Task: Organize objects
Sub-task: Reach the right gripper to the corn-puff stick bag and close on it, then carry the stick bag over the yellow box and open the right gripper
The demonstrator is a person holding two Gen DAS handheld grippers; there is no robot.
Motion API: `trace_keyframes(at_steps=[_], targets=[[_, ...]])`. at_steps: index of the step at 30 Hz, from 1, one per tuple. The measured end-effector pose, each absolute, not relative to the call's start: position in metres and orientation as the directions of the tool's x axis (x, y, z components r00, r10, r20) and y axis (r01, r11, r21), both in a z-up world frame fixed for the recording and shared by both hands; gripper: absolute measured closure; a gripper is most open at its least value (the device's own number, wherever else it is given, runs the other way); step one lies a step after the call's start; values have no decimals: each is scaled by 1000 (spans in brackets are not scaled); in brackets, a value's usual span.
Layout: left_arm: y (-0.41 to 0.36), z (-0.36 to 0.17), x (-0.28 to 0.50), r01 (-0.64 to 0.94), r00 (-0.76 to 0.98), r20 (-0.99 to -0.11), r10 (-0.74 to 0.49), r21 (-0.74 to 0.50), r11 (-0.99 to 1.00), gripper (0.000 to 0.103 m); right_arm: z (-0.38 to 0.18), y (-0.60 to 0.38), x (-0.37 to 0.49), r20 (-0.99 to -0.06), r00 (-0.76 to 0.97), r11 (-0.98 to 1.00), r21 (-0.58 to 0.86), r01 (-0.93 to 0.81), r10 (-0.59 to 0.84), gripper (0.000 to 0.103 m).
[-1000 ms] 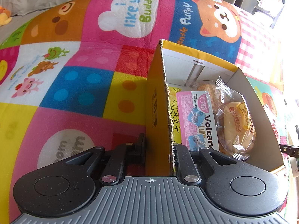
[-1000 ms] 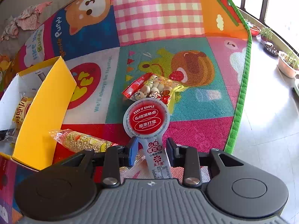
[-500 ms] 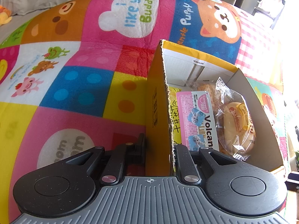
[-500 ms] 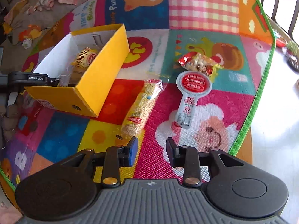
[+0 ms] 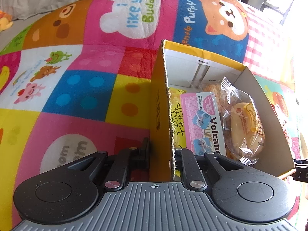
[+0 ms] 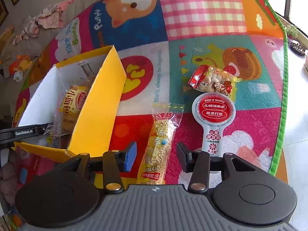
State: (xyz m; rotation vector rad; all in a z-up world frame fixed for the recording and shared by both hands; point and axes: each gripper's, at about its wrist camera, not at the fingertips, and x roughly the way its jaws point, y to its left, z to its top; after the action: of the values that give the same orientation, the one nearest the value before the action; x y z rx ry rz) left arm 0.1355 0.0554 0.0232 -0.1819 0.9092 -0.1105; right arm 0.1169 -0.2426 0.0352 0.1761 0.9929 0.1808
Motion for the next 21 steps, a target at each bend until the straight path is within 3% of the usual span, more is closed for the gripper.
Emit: trace_keyframes(at_steps=[2, 4, 7, 14, 21], targets=[[56, 23, 135, 25, 610, -773, -174, -201, 979, 88, 31, -241, 118, -818, 530, 973, 219, -70, 222, 58], [56, 23, 136, 25, 611, -772, -176, -203, 979, 88, 33, -237, 115, -831, 516, 978, 188, -92, 208, 70], [56, 22, 135, 25, 613, -770, -179, -207, 978, 88, 38, -236, 102, -845, 492, 978, 172, -117, 207, 74], [59, 21, 134, 31, 616, -764, -192, -220, 975, 87, 63, -237, 57, -855, 468, 972, 165, -166, 225, 75], [61, 20, 133, 30, 621, -757, -202, -234, 972, 87, 115, -228, 16, -801, 526, 955, 187, -232, 284, 75]])
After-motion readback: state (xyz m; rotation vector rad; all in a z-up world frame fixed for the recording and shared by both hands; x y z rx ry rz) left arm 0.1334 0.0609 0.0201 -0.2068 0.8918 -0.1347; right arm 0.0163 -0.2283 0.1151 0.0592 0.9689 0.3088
